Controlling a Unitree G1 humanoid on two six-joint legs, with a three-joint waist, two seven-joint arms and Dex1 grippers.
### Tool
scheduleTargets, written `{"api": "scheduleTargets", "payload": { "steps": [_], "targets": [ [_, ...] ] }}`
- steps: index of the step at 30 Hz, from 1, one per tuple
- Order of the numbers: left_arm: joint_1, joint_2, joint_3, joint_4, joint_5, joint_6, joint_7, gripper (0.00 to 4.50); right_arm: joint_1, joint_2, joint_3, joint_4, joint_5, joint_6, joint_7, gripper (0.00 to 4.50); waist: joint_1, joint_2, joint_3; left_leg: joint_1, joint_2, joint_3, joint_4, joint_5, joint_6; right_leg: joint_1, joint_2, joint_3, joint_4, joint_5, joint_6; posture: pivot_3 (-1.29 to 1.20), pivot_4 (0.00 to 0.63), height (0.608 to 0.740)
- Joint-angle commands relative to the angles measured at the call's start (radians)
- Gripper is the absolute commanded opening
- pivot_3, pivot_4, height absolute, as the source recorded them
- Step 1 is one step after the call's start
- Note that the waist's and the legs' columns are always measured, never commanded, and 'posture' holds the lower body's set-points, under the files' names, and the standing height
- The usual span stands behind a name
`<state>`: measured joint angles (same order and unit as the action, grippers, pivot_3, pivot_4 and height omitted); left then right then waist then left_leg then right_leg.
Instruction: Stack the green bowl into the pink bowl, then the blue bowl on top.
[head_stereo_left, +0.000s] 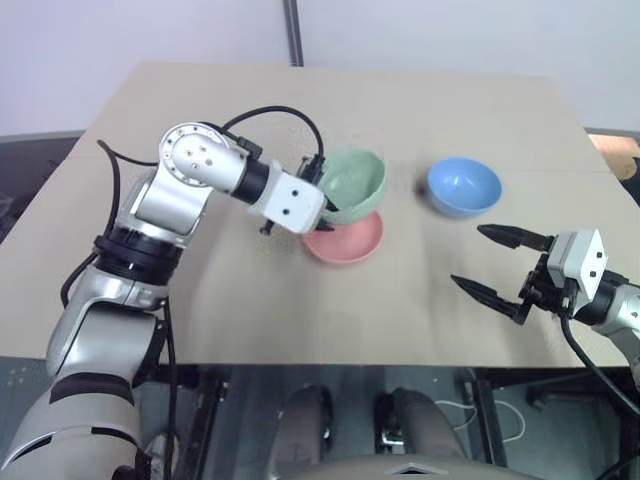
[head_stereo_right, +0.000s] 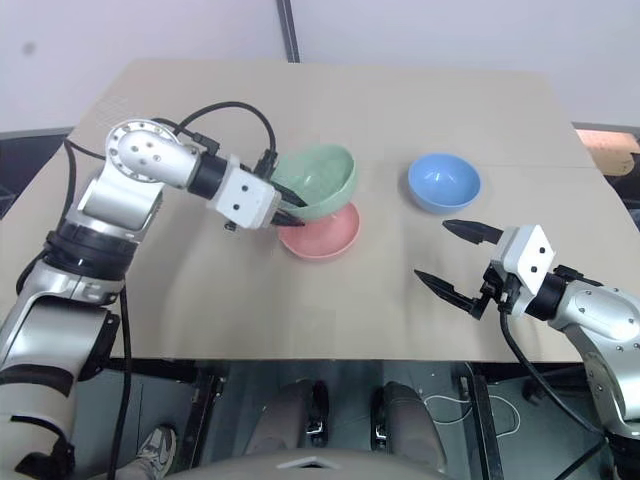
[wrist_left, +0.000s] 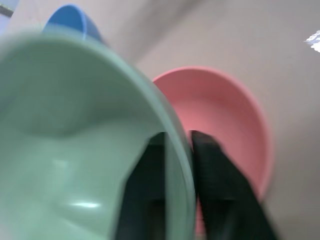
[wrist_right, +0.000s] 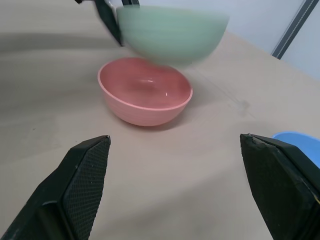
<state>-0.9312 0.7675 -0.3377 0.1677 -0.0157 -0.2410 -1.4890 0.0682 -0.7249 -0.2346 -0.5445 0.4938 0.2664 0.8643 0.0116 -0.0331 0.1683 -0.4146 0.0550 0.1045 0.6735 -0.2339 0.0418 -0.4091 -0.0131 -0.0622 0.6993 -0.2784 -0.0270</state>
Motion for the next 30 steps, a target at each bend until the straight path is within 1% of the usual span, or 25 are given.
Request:
{"api": "scheduleTargets", "payload": {
  "steps": [1, 3, 4, 7, 9, 11, 12, 14, 15, 16, 17, 19, 21, 23, 26, 27, 28, 29, 30],
  "targets": [
    [0.016, 0.012, 0.045, -0.083, -0.020, 0.067, 0.033, 2.83, -0.011, 0.003, -0.009, 0.006, -0.013, -0.031, -0.006, 4.50, 0.000, 0.000, 0.000, 0.000, 0.000, 0.000, 0.001, 0.000, 0.000, 0.000, 0.000, 0.000, 0.000, 0.000, 0.000, 0.00, 0.150, 0.740],
    [0.024, 0.019, 0.058, -0.104, -0.018, 0.118, 0.054, 3.83, -0.027, 0.006, 0.001, 0.026, -0.022, -0.026, -0.013, 4.50, 0.001, 0.000, 0.000, 0.000, 0.000, -0.001, 0.002, 0.000, 0.000, 0.000, 0.000, 0.000, 0.002, 0.000, 0.001, 0.00, 0.150, 0.740],
    [0.030, 0.026, 0.066, -0.117, -0.028, 0.157, 0.055, 3.83, -0.040, 0.007, 0.008, 0.040, -0.031, -0.020, -0.020, 4.50, 0.001, 0.000, 0.000, 0.000, 0.000, -0.001, 0.003, 0.000, 0.000, 0.000, 0.000, 0.000, 0.002, 0.000, 0.001, 0.00, 0.150, 0.740],
    [0.048, 0.037, 0.123, -0.183, -0.115, 0.371, 0.073, 3.83, -0.103, 0.016, 0.047, 0.112, -0.117, -0.044, -0.070, 4.50, -0.003, 0.000, 0.000, 0.000, 0.000, 0.000, 0.003, 0.000, 0.000, 0.000, 0.001, 0.001, 0.002, 0.000, 0.001, 0.00, 0.150, 0.740],
    [0.069, 0.002, 0.209, -0.217, -0.192, 0.446, 0.155, 3.83, -0.169, 0.021, 0.088, 0.168, -0.192, -0.024, -0.126, 4.50, -0.007, 0.000, 0.000, 0.000, 0.001, 0.000, 0.003, 0.000, 0.000, 0.000, 0.001, 0.002, 0.002, 0.000, 0.001, 0.00, 0.150, 0.740],
    [0.099, -0.017, 0.276, -0.260, -0.286, 0.650, 0.225, 3.83, -0.246, 0.017, 0.144, 0.231, -0.280, -0.048, -0.152, 4.50, -0.010, 0.000, 0.000, -0.001, 0.001, 0.000, 0.003, 0.000, 0.000, -0.001, 0.001, 0.002, 0.004, 0.000, 0.001, 0.00, 0.150, 0.740],
    [0.127, -0.057, 0.336, -0.272, -0.368, 0.702, 0.265, 3.83, -0.290, 0.017, 0.176, 0.267, -0.316, -0.058, -0.154, 4.50, -0.011, 0.001, 0.000, 0.000, 0.001, 0.000, 0.003, 0.000, 0.000, -0.001, 0.001, 0.002, 0.004, 0.000, 0.001, 0.00, 0.150, 0.740],
    [0.185, -0.029, 0.359, -0.303, -0.414, 0.781, 0.256, 3.83, -0.374, 0.015, 0.236, 0.340, -0.386, -0.061, -0.161, 4.50, -0.020, 0.002, 0.000, 0.000, 0.001, 0.001, 0.004, 0.000, 0.000, -0.001, 0.001, 0.003, 0.005, 0.000, 0.001, 0.00, 0.150, 0.740],
    [0.213, -0.028, 0.381, -0.323, -0.438, 0.820, 0.278, 4.10, -0.428, 0.019, 0.271, 0.399, -0.423, -0.068, -0.160, 4.50, -0.025, 0.002, 0.000, 0.000, 0.001, 0.001, 0.004, 0.000, 0.000, -0.001, 0.001, 0.003, 0.005, 0.000, 0.001, 0.00, 0.150, 0.740],
    [0.254, -0.034, 0.403, -0.346, -0.439, 0.821, 0.311, 4.37, -0.503, 0.033, 0.309, 0.494, -0.454, -0.075, -0.152, 4.50, -0.028, 0.002, 0.000, 0.000, 0.001, 0.001, 0.004, 0.000, 0.000, -0.002, 0.001, 0.003, 0.005, 0.000, 0.001, 0.00, 0.150, 0.740],
    [0.287, -0.051, 0.429, -0.364, -0.447, 0.816, 0.353, 4.47, -0.564, 0.046, 0.340, 0.576, -0.479, -0.083, -0.143, 4.50, -0.032, 0.002, 0.000, 0.001, 0.001, 0.001, 0.004, 0.000, 0.000, -0.002, 0.001, 0.004, 0.006, 0.000, 0.001, 0.00, 0.150, 0.740],
    [0.341, -0.071, 0.462, -0.392, -0.441, 0.797, 0.425, 4.47, -0.660, 0.069, 0.381, 0.723, -0.510, -0.102, -0.125, 4.50, -0.029, 0.001, 0.001, 0.001, 0.001, 0.003, 0.004, 0.000, 0.000, -0.003, 0.001, 0.005, 0.009, 0.000, 0.000, 0.00, 0.150, 0.740],
    [0.378, -0.069, 0.478, -0.412, -0.457, 0.795, 0.436, 4.47, -0.726, 0.083, 0.409, 0.836, -0.536, -0.131, -0.103, 4.50, -0.021, 0.001, 0.001, 0.000, 0.001, 0.002, 0.005, 0.000, 0.000, -0.004, 0.001, 0.005, 0.010, 0.002, -0.003, 0.00, 0.150, 0.740],
    [0.419, -0.049, 0.492, -0.430, -0.485, 0.779, 0.398, 4.47, -0.777, 0.087, 0.450, 0.936, -0.574, -0.169, -0.068, 4.50, -0.021, 0.002, 0.001, 0.000, 0.000, 0.002, 0.005, 0.000, 0.000, -0.004, 0.000, 0.005, 0.010, 0.002, -0.004, 0.00, 0.150, 0.740],
    [0.455, -0.040, 0.527, -0.455, -0.559, 0.802, 0.381, 4.50, -0.823, 0.099, 0.469, 1.041, -0.594, -0.199, -0.041, 3.68, -0.020, 0.002, 0.001, -0.001, -0.001, 0.003, 0.005, 0.000, 0.000, -0.004, -0.002, 0.005, 0.009, 0.002, -0.004, 0.00, 0.150, 0.740],
    [0.464, -0.040, 0.534, -0.460, -0.569, 0.798, 0.384, 4.50, -0.837, 0.106, 0.468, 1.071, -0.595, -0.201, -0.035, 3.21, -0.020, 0.002, 0.001, -0.001, -0.001, 0.003, 0.005, 0.000, 0.000, -0.004, -0.002, 0.005, 0.009, 0.002, -0.004, 0.00, 0.150, 0.740],
    [0.470, -0.039, 0.541, -0.464, -0.582, 0.800, 0.389, 4.50, -0.847, 0.110, 0.467, 1.097, -0.598, -0.207, -0.033, 2.83, -0.022, 0.002, 0.001, -0.001, -0.001, 0.003, 0.005, 0.000, 0.001, -0.004, -0.002, 0.005, 0.009, 0.002, -0.004, 0.00, 0.150, 0.740],
    [0.476, -0.038, 0.546, -0.467, -0.594, 0.801, 0.393, 4.50, -0.856, 0.114, 0.466, 1.121, -0.602, -0.213, -0.032, 2.32, -0.022, 0.002, 0.001, -0.001, -0.001, 0.003, 0.005, 0.000, 0.001, -0.004, -0.002, 0.005, 0.009, 0.003, -0.004, 0.00, 0.150, 0.740],
    [0.484, -0.036, 0.548, -0.470, -0.595, 0.793, 0.395, 4.50, -0.865, 0.117, 0.463, 1.140, -0.605, -0.217, -0.035, 1.95, -0.024, 0.002, 0.001, -0.001, -0.001, 0.003, 0.005, 0.000, 0.000, -0.004, -0.002, 0.005, 0.009, 0.003, -0.004, 0.00, 0.150, 0.740]
  ]
}}
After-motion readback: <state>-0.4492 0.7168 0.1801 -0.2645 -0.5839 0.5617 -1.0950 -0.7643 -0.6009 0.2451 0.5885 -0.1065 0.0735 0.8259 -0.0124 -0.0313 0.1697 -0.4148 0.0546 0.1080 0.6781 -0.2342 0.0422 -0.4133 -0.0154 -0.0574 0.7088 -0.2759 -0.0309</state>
